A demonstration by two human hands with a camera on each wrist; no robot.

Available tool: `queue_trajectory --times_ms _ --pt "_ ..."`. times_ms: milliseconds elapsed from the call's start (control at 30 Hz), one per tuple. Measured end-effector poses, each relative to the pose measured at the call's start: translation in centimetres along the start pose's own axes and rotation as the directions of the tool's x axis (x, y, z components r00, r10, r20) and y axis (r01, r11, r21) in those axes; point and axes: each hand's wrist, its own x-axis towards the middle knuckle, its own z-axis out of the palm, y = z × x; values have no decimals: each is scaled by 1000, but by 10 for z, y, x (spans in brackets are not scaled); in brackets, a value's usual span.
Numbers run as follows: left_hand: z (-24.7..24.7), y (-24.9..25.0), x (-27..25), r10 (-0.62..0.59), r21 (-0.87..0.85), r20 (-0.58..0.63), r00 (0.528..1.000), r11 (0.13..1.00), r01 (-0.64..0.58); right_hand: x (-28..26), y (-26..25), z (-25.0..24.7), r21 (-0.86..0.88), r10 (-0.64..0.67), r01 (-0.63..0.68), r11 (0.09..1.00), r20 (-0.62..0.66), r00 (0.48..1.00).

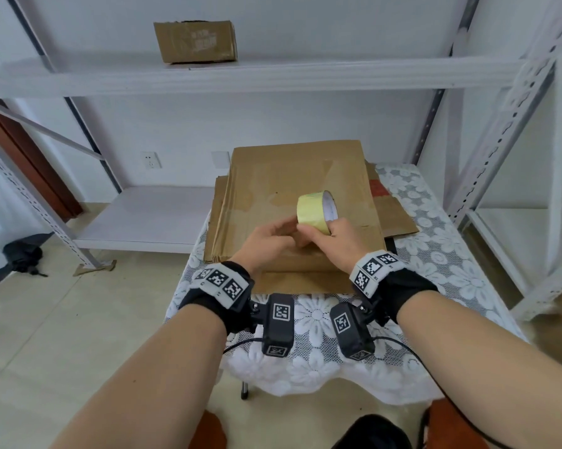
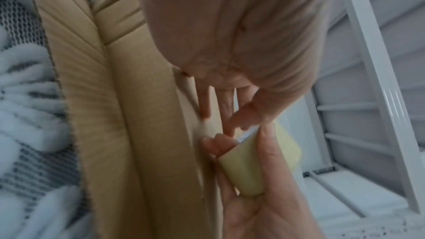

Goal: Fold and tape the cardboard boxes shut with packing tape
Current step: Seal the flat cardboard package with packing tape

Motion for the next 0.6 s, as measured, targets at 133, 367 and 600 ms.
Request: queue_trajectory --times_ms 133,367,600 --pt "0 9 -5 -71 -156 -32 997 986 65 0 -6 -4 76 -30 28 997 28 999" --pt "9 13 -14 -64 -224 -50 997 973 51 -8 -25 -10 220 59 -80 972 102 993" --pt "16 21 -27 56 -191 -115 992 979 -77 -14 -35 -14 248 153 -195 949 178 972"
